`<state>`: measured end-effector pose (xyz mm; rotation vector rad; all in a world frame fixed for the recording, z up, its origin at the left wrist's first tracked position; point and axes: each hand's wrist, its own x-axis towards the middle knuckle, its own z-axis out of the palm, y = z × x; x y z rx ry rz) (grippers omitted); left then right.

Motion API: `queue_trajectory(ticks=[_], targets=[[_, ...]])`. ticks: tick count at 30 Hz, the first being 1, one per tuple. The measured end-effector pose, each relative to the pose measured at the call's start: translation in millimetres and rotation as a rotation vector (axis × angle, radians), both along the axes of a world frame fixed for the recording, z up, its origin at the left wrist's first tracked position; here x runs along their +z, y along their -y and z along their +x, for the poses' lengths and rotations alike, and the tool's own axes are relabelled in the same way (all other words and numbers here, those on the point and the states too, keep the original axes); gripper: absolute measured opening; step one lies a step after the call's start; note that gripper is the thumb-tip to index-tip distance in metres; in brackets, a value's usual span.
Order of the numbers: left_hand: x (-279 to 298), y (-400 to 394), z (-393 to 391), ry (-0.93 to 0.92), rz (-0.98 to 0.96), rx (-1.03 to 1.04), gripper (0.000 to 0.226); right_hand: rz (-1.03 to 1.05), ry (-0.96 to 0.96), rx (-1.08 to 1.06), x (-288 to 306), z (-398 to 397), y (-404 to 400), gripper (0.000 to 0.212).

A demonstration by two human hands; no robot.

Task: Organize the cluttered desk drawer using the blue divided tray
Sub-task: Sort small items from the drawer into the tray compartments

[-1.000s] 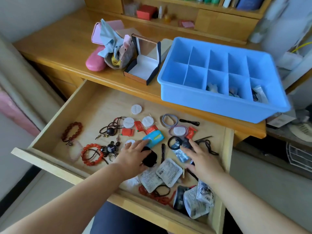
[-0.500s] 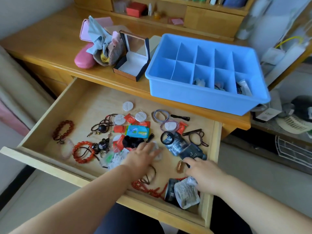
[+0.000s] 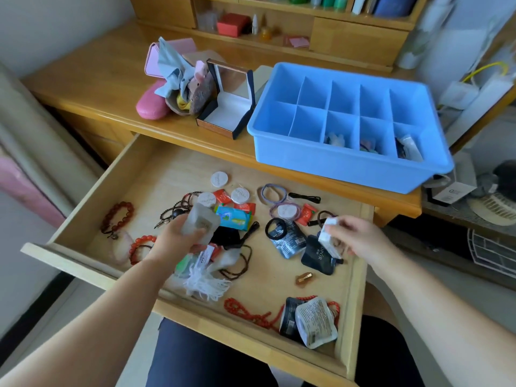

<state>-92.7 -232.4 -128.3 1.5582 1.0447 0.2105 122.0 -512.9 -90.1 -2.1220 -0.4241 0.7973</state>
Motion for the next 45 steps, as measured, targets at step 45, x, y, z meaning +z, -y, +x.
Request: queue_trajectory(ticks=[45], targets=[[-33,16,27,-0.267,0.789,-0.950,0.060,-0.137,0.616,0.488,-52,-62,-36,0.023]])
